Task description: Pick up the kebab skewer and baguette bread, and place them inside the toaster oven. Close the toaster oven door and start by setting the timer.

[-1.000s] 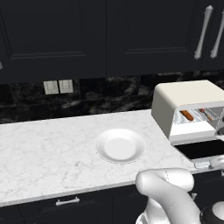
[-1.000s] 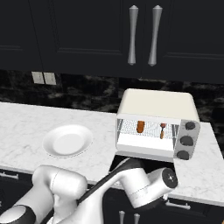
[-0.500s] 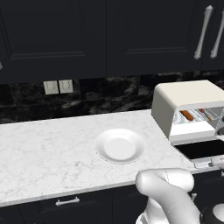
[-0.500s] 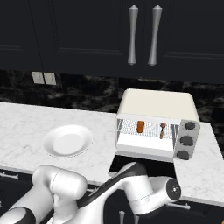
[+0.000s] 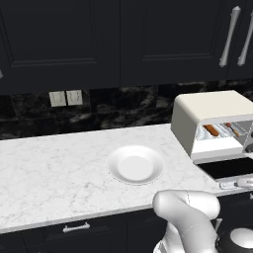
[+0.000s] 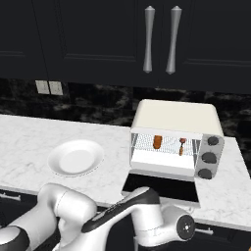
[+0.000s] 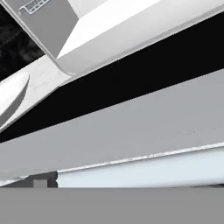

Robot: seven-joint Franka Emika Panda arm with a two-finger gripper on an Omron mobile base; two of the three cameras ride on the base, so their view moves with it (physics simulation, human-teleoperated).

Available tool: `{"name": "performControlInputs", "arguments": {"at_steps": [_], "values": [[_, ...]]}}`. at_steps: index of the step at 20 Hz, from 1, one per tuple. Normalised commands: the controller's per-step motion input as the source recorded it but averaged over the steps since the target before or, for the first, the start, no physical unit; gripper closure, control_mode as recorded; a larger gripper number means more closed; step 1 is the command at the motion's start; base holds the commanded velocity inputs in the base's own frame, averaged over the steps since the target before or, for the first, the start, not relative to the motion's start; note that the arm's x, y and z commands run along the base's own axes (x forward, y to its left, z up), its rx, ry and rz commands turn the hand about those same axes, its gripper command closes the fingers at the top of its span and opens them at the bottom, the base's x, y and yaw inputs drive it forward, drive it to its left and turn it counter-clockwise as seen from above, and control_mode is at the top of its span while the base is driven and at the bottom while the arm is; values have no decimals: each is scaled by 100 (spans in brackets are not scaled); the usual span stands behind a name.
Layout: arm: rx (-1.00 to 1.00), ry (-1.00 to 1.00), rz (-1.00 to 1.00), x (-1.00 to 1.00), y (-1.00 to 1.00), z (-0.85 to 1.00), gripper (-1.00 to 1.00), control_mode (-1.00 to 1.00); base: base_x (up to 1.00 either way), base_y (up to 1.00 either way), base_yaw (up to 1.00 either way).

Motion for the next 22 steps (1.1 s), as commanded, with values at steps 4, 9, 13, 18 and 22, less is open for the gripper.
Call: {"name": "performControlInputs", "arguments": {"at_steps": [4, 9, 13, 18, 22], "values": [[-2, 0, 0, 100, 46, 60, -100, -100, 0, 0, 0], [-1, 0, 0, 99, 43, 46, -100, -100, 0, 0, 0], [0, 0, 0, 100, 52, 18, -100, -100, 0, 0, 0], [-1, 0, 0, 100, 61, 24, -100, -100, 0, 0, 0], [-3, 0, 0, 100, 67, 32, -100, -100, 0, 0, 0]]}}
